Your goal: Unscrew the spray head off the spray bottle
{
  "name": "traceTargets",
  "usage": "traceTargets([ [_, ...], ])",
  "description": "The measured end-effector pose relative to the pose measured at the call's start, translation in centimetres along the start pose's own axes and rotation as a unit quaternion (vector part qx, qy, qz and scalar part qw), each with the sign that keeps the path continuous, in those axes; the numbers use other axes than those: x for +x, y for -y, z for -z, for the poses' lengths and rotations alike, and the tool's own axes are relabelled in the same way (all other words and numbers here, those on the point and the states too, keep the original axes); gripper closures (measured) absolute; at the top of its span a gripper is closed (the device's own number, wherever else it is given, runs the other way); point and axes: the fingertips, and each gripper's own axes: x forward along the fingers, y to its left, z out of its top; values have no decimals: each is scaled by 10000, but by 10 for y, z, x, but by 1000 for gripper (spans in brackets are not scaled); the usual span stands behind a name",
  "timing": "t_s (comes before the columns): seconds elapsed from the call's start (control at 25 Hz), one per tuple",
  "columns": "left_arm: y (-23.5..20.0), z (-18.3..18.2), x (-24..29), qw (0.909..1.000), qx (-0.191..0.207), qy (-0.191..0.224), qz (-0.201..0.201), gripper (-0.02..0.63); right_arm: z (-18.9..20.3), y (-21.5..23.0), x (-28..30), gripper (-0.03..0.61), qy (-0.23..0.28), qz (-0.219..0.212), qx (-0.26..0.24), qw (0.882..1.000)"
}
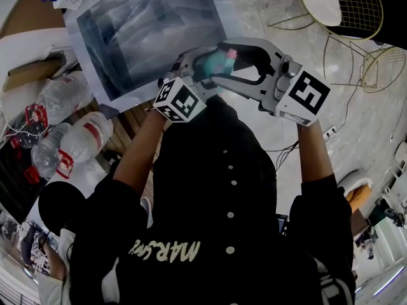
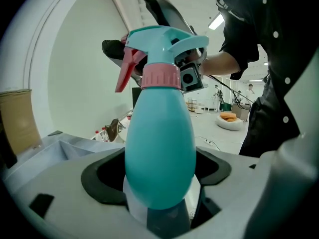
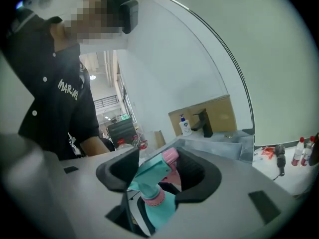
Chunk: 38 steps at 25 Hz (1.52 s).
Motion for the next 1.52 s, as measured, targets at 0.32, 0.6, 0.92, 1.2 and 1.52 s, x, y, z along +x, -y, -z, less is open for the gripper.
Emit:
traceTargets([
  [0.32,-1,-1,-1,9999,-112,102,25,212,-7,0,-13,272,117,303,27,9995],
  [0.6,-3,0,-1,9999,-124,84,15,212,-23,-3,-34,253,652,1994,132,9777],
  [0.92,-3,-1,-1,9998,-149,79,-39,212,13,-23,-15,258,386,2985,-121,9535],
  [1.2,-3,-1,0,9998,-150,49,-101,212,43,-3,-3,316,-233,3487,-314,9364],
  [1.52,-4,-1,0,9997,-186,54,-153,212,51,1,-2,382,-734,4096,-996,9038],
])
